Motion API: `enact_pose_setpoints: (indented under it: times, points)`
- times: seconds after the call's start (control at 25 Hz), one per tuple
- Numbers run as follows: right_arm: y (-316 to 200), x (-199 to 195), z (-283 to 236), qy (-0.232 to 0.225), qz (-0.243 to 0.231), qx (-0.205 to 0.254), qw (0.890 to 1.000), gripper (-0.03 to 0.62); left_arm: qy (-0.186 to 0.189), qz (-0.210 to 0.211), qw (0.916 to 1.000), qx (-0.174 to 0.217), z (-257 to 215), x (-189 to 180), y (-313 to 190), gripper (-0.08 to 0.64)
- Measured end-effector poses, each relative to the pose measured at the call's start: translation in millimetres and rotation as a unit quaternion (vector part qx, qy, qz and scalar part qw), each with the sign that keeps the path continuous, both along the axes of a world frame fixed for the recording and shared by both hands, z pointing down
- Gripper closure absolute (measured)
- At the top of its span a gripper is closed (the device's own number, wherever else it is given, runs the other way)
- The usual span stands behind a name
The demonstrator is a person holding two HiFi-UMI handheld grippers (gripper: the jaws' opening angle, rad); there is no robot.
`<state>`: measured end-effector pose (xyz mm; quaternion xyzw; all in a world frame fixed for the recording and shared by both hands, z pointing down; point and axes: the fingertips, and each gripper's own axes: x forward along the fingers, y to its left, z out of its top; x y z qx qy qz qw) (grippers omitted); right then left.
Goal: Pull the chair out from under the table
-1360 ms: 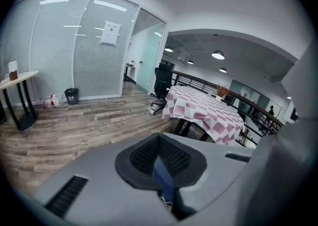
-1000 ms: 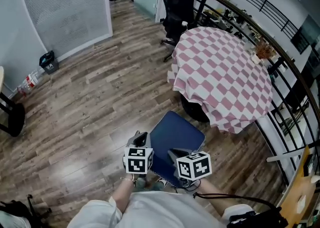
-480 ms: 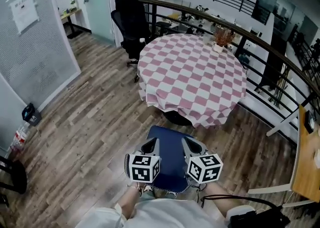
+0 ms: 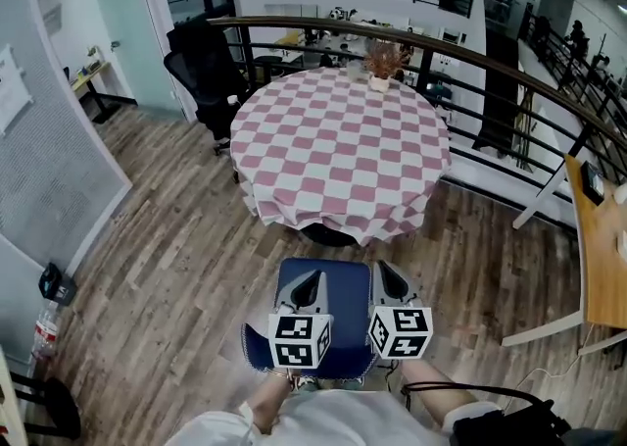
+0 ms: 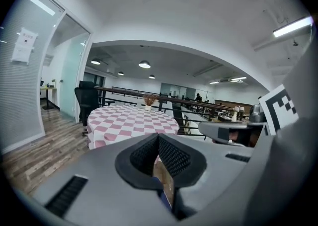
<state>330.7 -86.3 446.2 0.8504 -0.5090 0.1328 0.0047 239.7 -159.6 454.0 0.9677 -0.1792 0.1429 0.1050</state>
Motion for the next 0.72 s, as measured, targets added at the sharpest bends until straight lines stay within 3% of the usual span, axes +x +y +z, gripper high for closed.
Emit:
enact_pose_setpoints:
  times: [0.32,0.72]
  points:
    - [-0.2,5.1,17.1,-0.005,0.030,-0.012,0.999,0.572,-0.005,0.003,1.0000,0.004,11.5,11.0,5.6,0.561]
    - [-13.8,6.9,18.2,0.000,0.014,-0.031,0.999,0.574,0.002,-0.016,0.9998,-0.010,15.2,12.6,-7.7,0.561]
